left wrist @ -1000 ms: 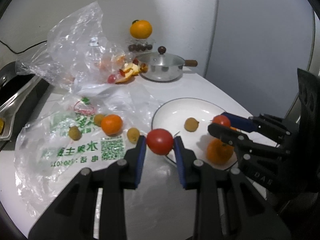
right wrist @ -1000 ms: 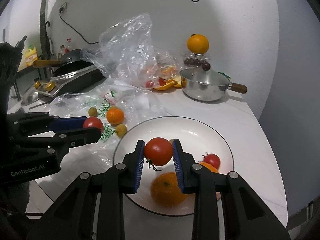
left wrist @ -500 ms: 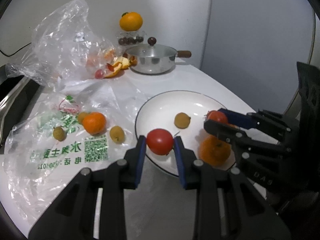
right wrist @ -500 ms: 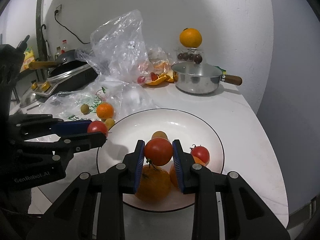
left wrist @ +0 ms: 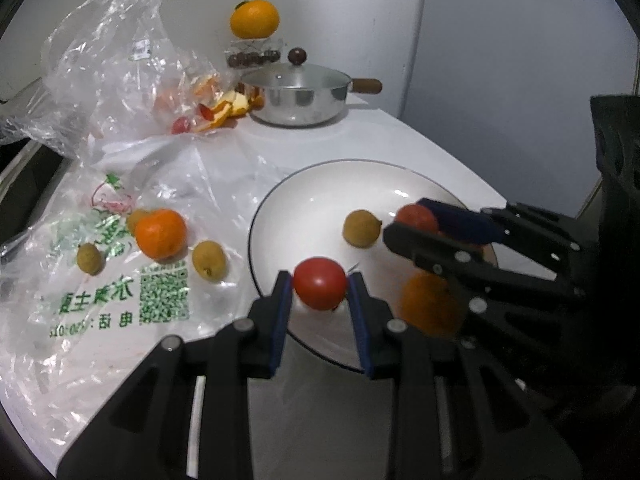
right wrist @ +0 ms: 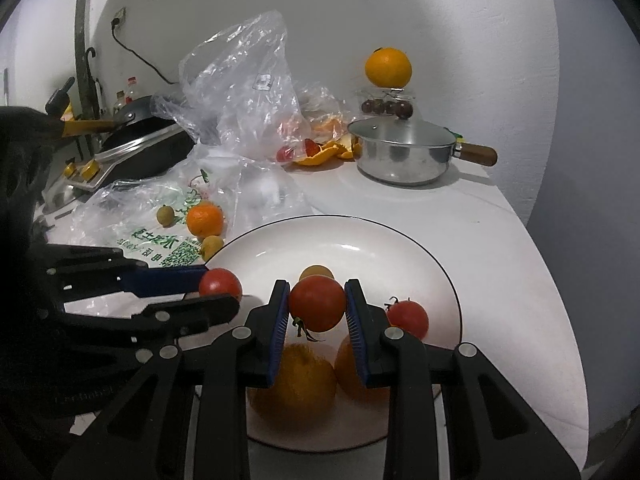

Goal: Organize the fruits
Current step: 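Carry both held red tomatoes over the white plate, then lower both tomatoes onto the plate and open both grippers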

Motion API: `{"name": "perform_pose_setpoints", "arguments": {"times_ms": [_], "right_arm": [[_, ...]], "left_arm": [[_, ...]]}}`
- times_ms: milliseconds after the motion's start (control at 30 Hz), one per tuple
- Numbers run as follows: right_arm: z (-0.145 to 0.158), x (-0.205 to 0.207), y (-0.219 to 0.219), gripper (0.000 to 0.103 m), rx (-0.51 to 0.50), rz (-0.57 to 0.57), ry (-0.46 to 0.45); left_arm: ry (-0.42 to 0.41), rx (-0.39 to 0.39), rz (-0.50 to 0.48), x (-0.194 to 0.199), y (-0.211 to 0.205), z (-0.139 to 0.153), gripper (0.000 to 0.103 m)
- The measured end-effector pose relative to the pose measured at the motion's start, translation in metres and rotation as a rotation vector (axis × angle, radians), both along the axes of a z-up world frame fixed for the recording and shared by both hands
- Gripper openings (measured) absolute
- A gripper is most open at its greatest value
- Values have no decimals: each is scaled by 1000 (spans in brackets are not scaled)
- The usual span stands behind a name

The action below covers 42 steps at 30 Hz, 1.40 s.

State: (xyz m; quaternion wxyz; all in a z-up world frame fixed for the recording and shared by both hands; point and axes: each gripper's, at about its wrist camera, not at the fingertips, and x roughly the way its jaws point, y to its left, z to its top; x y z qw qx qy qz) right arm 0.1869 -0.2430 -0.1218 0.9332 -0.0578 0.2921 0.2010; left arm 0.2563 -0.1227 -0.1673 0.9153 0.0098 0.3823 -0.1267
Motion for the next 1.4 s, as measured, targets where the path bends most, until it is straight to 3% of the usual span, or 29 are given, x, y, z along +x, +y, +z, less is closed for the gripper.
{"name": "perform_pose_setpoints", "arguments": {"times_ms": [767, 1400], "right_arm": [[-4, 7, 6, 30, -7, -3, 21], [8, -7, 14, 35, -17, -18, -3]], "left_arm": [[-19, -27, -1, -6, 5, 9, 31], [-64, -41, 31, -22, 21, 24, 43]]}}
